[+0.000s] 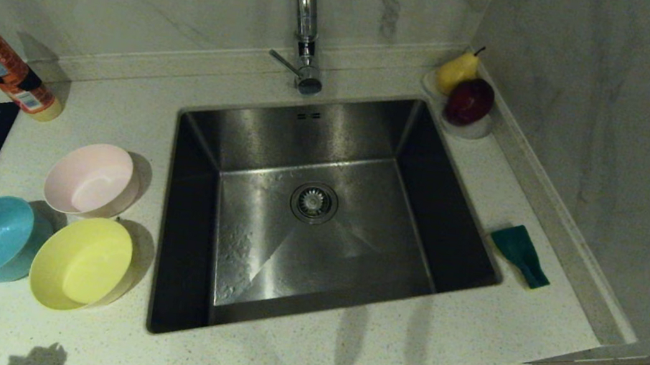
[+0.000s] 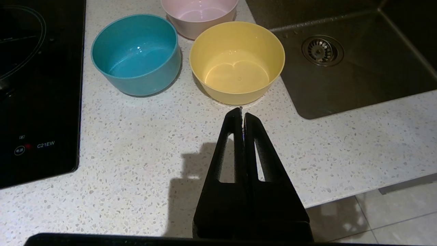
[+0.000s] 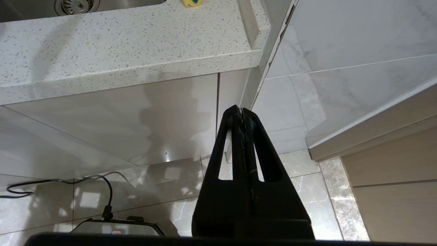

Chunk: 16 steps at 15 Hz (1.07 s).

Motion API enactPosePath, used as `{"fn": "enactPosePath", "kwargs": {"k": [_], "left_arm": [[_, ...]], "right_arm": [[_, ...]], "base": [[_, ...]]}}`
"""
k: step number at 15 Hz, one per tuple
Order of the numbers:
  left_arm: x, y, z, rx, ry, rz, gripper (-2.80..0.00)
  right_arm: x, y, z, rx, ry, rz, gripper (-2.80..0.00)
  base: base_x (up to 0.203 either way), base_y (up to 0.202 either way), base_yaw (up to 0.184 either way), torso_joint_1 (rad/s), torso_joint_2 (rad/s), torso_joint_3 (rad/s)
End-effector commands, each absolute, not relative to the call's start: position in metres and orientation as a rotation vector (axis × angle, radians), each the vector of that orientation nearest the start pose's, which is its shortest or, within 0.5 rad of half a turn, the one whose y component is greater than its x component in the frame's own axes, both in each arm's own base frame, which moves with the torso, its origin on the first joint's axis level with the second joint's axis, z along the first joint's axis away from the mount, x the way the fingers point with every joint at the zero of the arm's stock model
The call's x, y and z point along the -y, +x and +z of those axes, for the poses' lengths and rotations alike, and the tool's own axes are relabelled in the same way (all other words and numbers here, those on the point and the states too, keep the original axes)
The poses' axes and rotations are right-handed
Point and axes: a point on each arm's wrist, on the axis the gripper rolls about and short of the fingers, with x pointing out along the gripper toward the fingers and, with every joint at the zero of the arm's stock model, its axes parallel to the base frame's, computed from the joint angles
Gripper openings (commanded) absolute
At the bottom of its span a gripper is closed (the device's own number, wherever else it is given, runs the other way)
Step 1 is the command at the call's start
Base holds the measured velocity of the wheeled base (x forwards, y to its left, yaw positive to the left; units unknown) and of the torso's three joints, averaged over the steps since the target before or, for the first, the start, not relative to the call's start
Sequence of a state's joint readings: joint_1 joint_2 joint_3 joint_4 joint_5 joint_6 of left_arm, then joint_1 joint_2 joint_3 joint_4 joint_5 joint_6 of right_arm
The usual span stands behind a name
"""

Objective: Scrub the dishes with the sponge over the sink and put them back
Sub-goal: Grab the dish soap

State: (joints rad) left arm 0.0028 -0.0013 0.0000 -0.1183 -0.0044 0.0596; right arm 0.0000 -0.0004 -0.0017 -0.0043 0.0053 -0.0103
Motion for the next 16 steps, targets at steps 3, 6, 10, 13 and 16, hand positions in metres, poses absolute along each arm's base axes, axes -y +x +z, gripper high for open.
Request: {"fn": "enactPosePath", "kwargs": {"k": [3, 6, 10, 13, 16], "left_arm": [[0.0002, -0.0204, 0.0765, 0.081, 0.060, 0.001, -2.80], [0.0002, -0.0203, 0.0763, 0.078, 0.064, 0.000, -2.80], [-0.0001, -0.0203, 0.0762, 0.077, 0.062, 0.011, -2.80], [-0.0005, -0.0204, 0.0770, 0.086, -0.021, 0.027, -2.80], [-0.0006, -0.0205, 0.0765, 0.074, 0.007, 0.033, -2.80]], "right_arm": [[-0.0002, -0.0229, 0.0764, 0.006, -0.011, 0.005, -2.80], [-0.0001, -0.0229, 0.0764, 0.006, -0.011, 0.006, -2.80], [-0.0001, -0.0229, 0.0764, 0.006, -0.011, 0.006, -2.80], [-0.0001, -0.0229, 0.0765, 0.007, -0.011, 0.006, -2.80], [-0.0001, -0.0229, 0.0764, 0.006, -0.011, 0.006, -2.80]], "base": [[0.000, 0.000, 0.000, 0.000, 0.00, 0.000], [0.000, 0.000, 0.000, 0.000, 0.00, 0.000], [0.000, 0.000, 0.000, 0.000, 0.00, 0.000], [0.000, 0.000, 0.000, 0.000, 0.00, 0.000], [0.000, 0.000, 0.000, 0.000, 0.00, 0.000]]}}
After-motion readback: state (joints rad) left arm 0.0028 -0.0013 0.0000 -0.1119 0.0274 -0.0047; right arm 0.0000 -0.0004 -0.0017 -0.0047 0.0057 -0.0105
